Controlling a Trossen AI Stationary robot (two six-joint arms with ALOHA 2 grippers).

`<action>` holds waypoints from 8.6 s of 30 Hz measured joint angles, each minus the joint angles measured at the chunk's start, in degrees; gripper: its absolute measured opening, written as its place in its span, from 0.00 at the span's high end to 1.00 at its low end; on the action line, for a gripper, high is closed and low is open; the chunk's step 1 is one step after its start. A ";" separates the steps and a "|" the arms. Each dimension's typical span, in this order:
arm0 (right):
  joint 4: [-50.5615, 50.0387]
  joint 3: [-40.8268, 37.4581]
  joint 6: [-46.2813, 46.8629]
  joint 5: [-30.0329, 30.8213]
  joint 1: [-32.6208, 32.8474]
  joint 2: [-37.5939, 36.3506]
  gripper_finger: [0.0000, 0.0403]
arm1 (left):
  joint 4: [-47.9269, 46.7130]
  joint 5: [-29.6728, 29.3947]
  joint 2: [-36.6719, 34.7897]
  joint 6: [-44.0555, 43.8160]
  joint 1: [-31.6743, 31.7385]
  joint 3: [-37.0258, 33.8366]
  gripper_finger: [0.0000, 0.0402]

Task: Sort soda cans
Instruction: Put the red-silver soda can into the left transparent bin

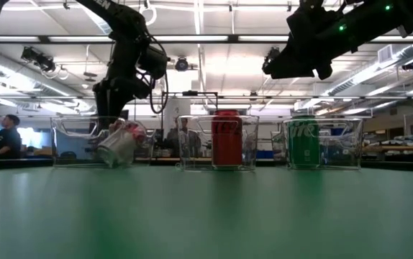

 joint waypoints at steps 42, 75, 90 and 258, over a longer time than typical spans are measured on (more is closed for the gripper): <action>-0.03 0.00 0.17 -1.03 -0.01 0.00 0.54 | 16.63 0.50 6.58 -0.08 0.39 0.00 0.22; -3.46 -0.02 2.10 -1.60 -0.02 0.00 0.54 | 6.27 -6.10 2.99 1.72 0.04 7.47 0.22; -3.43 -0.02 2.11 -2.51 0.00 0.00 0.53 | 6.61 -3.39 3.23 2.78 5.65 8.64 0.32; -3.78 -0.02 1.47 -7.15 -0.07 0.00 0.42 | 15.47 -2.16 3.91 5.91 4.42 -15.41 0.27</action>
